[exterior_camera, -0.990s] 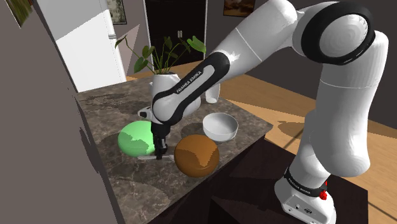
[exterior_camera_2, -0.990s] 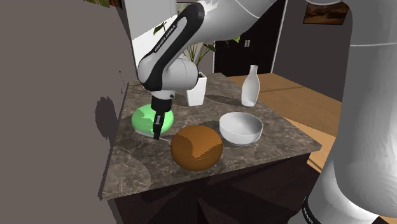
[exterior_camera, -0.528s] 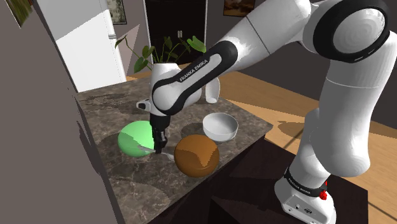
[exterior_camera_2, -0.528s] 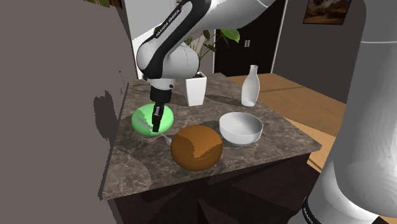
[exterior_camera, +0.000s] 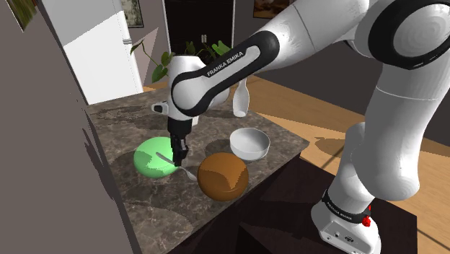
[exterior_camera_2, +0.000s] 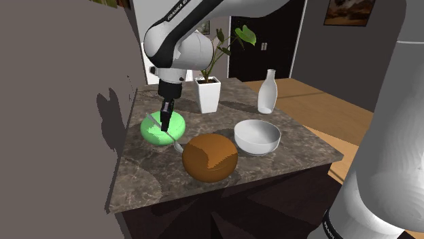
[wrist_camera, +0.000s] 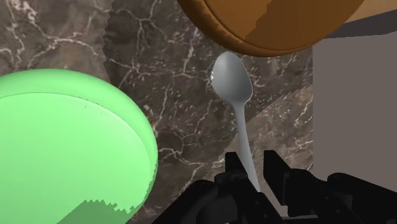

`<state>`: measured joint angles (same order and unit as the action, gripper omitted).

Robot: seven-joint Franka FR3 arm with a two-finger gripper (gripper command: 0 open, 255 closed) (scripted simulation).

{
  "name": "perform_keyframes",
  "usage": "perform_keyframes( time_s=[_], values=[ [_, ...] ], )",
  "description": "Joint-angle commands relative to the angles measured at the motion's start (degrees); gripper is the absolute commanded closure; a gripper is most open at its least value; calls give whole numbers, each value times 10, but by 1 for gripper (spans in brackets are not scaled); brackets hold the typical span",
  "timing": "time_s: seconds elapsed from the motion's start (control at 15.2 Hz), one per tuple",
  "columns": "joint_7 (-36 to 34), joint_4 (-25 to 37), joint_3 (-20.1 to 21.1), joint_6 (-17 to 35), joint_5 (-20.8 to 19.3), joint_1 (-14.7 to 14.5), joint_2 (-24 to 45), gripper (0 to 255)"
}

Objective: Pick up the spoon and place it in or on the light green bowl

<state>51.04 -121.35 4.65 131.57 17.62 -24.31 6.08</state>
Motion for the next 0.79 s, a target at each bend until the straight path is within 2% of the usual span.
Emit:
perform_keyframes(
  time_s=[0.0, 0.13, 0.73],
  values=[
    [-3, 5, -1, -15, -3, 1, -9, 255],
    [-7, 11, -1, -26, -5, 1, -15, 255],
    [14, 273, -24, -122, -24, 30, 160, 255]
  ],
)
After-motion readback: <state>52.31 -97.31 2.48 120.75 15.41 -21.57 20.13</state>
